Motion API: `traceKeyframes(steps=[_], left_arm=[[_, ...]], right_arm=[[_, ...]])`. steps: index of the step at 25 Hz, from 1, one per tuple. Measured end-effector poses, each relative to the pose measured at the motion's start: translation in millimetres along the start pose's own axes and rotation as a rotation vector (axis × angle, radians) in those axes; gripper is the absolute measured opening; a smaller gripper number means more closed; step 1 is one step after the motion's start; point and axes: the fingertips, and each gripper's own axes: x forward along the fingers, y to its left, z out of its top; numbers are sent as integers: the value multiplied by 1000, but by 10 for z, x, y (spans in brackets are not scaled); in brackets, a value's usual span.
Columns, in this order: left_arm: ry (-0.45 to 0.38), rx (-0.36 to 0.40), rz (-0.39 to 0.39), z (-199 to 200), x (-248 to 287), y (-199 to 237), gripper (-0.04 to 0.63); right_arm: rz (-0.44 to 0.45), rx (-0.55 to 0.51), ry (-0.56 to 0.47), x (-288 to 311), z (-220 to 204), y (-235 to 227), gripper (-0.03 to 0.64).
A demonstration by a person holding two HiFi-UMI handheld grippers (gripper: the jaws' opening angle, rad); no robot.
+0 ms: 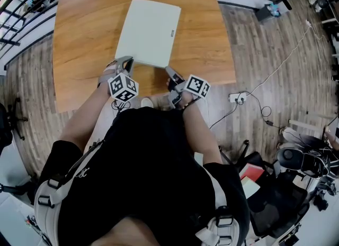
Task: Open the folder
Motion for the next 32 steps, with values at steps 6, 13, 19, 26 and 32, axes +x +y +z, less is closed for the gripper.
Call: traceKeyframes(steps=[6, 13, 19, 26, 32], left_arm=[[-50, -244, 29, 45, -75, 278, 9], [-138, -504, 95, -53, -297, 644, 6], [-139, -922, 174, -630, -488, 1123, 3], [-107, -1269, 153, -1256, -380, 1167, 3], [-61, -1412, 154, -1675, -273, 1111, 3]], right_arm=[[-3, -7, 5, 21, 13, 20, 61], [-11, -21, 5, 29, 40, 9, 61], [-16, -27, 2, 22, 57, 1, 58], [-29, -36, 19, 9, 38, 11, 51], [-43, -24, 11, -9, 80, -7, 46]])
